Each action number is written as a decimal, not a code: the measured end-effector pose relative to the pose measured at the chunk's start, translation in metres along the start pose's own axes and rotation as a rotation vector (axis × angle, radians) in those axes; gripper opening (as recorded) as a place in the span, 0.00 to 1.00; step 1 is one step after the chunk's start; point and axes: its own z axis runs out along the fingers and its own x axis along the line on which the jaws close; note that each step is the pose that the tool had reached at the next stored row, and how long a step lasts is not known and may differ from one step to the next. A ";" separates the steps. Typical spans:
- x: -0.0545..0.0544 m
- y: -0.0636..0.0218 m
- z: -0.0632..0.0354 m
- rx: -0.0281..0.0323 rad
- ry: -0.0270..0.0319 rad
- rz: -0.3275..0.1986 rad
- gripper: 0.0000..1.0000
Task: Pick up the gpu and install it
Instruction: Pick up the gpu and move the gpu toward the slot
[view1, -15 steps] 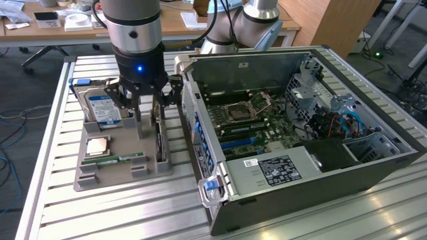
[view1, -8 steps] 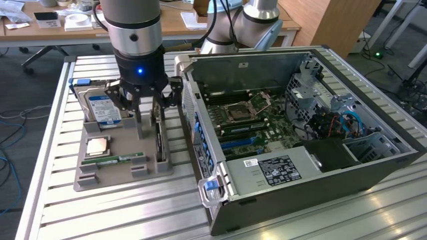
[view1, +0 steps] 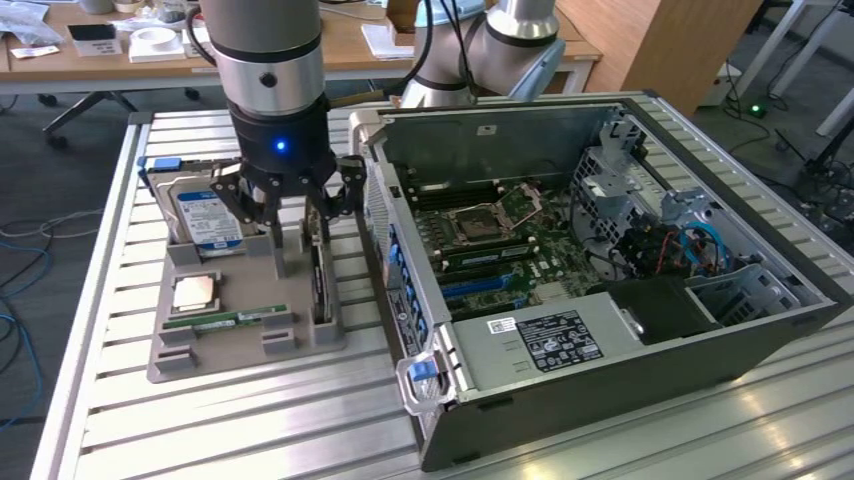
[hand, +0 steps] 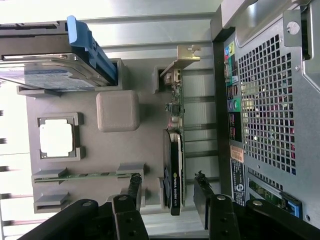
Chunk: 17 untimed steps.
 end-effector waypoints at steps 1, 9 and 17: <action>0.000 0.0000 0.0000 -0.0001 -0.0001 0.000 0.55; 0.000 -0.0001 0.0026 -0.0003 -0.0003 0.000 0.55; 0.000 -0.0005 0.0116 -0.0002 -0.0002 0.000 0.55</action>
